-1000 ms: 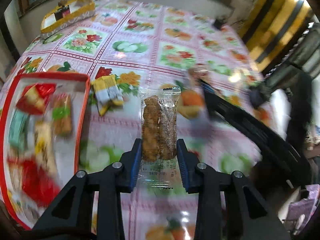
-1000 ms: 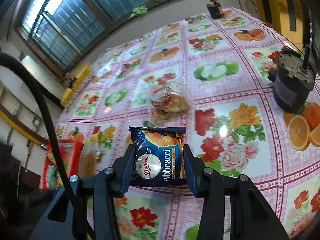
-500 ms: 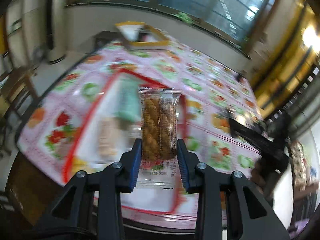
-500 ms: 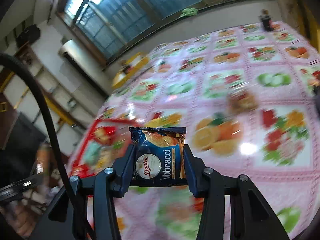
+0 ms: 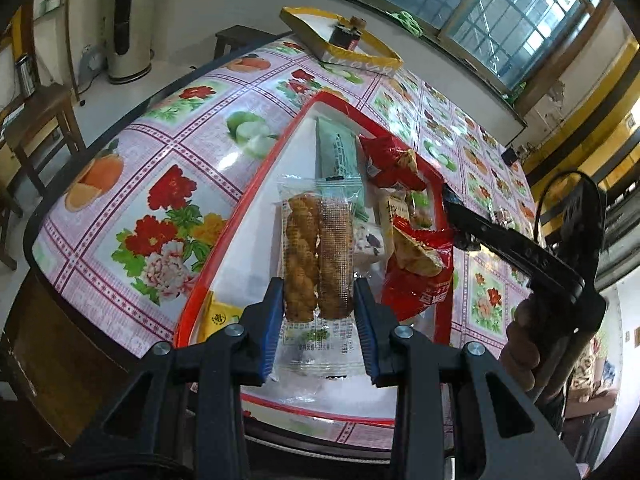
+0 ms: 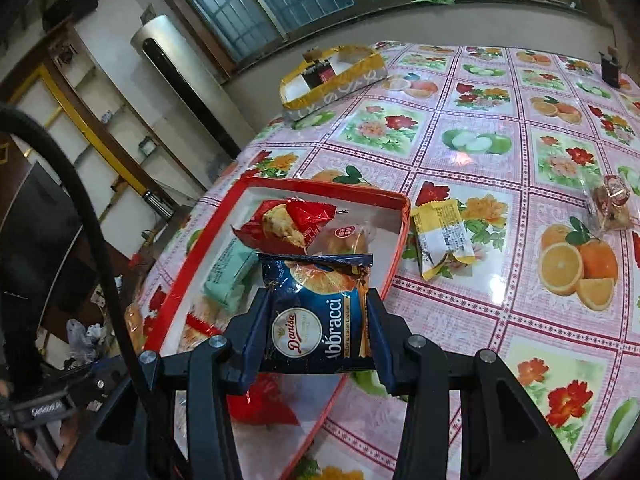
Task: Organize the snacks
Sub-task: 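Carry both packs into the tray and open both grippers, then move both grippers back to the remaining snacks on the tablecloth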
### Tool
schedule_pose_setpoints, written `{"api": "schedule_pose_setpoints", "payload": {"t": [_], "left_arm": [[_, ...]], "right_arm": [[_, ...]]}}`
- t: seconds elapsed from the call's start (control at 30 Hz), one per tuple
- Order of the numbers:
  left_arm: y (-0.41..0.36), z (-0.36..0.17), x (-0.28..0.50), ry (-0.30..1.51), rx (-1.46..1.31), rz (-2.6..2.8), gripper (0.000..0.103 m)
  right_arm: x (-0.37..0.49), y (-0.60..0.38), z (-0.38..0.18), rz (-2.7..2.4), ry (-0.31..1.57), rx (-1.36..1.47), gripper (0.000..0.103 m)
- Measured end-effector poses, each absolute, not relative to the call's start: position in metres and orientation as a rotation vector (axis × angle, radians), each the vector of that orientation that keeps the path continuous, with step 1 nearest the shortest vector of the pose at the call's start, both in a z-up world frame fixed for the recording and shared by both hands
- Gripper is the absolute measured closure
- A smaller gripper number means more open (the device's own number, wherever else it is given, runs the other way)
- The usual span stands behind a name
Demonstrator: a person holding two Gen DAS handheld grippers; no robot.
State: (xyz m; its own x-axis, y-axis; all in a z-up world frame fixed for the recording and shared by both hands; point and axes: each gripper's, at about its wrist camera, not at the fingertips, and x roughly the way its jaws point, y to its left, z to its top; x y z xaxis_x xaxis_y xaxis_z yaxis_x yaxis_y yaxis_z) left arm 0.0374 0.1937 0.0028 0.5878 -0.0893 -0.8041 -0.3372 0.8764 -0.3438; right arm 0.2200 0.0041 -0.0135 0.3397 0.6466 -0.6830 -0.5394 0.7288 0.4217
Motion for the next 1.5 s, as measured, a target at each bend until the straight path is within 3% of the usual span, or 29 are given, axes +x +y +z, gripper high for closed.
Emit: {"api": "schedule_pose_setpoints", "payload": {"t": [0.63, 0.73, 0.8, 0.9, 1.27, 1.5], "left_arm": [[0.189, -0.022, 0.065, 1.007, -0.433, 0.157, 0.066], [0.186, -0.017, 0.064, 0.984, -0.429, 0.161, 0.061], [0.184, -0.01, 0.06, 0.953, -0.413, 0.18, 0.047], [0.175, 0.008, 0.05, 0.875, -0.37, 0.217, 0.033], [0.102, 0.04, 0.08, 0.842, -0.339, -0.024, 0.029], [0.063, 0.033, 0.103, 0.897, -0.33, -0.096, 0.028]], "right_arm": [[0.213, 0.03, -0.03, 0.788, 0.961, 0.055, 0.054], [0.213, 0.023, -0.025, 0.817, 0.951, 0.089, 0.052], [0.211, 0.014, -0.019, 0.818, 0.935, 0.117, 0.051], [0.207, -0.006, -0.008, 0.822, 0.904, 0.17, 0.045], [0.239, -0.142, 0.019, 0.621, 0.895, 0.374, 0.037], [0.298, -0.192, -0.016, 0.419, 1.013, 0.492, 0.037]]}}
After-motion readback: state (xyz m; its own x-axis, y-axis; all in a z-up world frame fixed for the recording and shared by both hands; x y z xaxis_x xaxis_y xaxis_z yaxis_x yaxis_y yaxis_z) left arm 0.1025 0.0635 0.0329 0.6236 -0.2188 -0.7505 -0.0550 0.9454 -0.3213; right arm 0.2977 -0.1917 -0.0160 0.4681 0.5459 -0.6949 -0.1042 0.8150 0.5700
